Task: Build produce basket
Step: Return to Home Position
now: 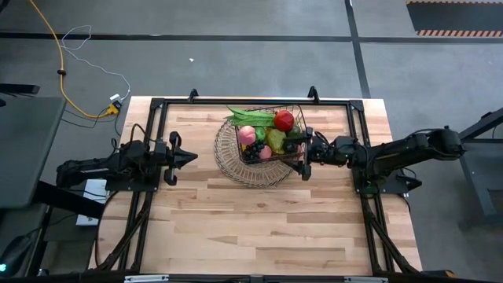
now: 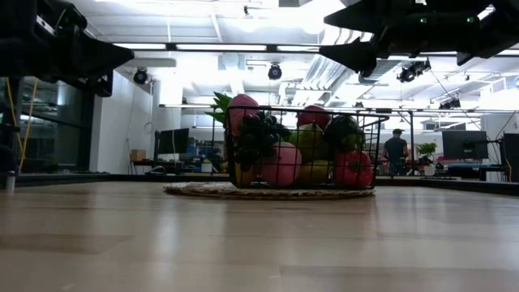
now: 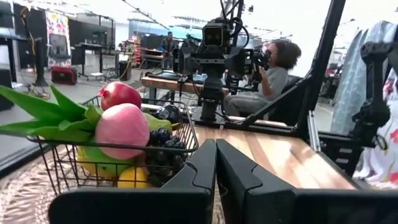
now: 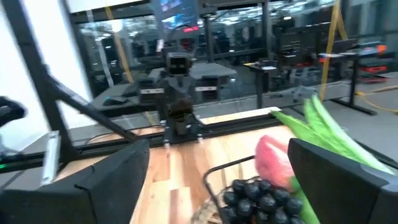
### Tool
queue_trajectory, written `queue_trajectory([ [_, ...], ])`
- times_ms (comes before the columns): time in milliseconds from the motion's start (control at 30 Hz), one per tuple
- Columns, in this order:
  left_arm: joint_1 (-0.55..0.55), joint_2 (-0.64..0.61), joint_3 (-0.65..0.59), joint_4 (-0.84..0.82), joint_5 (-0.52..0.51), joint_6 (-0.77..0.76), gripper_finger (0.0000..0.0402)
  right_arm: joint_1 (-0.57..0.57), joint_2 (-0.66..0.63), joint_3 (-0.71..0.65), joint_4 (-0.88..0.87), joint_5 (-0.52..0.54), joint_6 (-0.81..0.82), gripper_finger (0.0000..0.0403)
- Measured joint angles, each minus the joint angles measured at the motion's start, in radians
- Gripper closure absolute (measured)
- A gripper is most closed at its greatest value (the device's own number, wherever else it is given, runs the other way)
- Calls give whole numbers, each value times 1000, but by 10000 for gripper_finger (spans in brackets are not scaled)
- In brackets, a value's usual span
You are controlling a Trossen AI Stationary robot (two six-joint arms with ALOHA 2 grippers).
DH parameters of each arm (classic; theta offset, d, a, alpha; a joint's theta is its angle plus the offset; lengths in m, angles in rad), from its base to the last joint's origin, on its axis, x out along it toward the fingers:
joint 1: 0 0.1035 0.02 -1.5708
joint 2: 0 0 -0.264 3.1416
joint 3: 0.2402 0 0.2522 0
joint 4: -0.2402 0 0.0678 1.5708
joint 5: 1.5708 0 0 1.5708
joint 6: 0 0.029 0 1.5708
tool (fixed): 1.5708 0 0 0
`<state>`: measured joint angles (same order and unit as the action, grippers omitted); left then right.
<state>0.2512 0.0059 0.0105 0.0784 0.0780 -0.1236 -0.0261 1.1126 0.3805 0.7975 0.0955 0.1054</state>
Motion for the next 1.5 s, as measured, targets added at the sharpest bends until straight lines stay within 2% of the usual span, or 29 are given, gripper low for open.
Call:
queue_trajectory([
  [100, 0, 0, 0, 0, -1, -25, 401, 0, -22, 0, -39, 47, -1, 73],
  [167, 0, 0, 0, 0, -1, -30, 401, 0, -65, 0, -117, 71, -1, 117],
  [233, 0, 0, 0, 0, -1, -30, 401, 0, -125, 0, -214, 92, -1, 174],
  [400, 0, 0, 0, 0, -2, -30, 401, 0, -288, -14, -391, 137, -3, 361],
  [433, 0, 0, 1, 0, -3, -30, 401, 0, -314, -29, -394, 139, -11, 381],
  [600, 0, 0, 1, 0, -3, -30, 401, 0, -458, -168, -325, 129, -8, 372],
  [733, 0, 0, 1, 0, -3, -30, 401, -12, -594, -267, -293, 83, -8, 397],
  [900, 0, 0, 1, 0, -3, -30, 401, -30, -769, -335, -304, 40, -7, 396],
  [1333, 0, 0, 1, 0, -3, -31, 401, -32, -1083, -352, -586, 32, -37, 402],
  [1500, 0, 0, 1, 0, -3, -31, 401, -32, -1110, -370, -668, 34, -57, 403],
])
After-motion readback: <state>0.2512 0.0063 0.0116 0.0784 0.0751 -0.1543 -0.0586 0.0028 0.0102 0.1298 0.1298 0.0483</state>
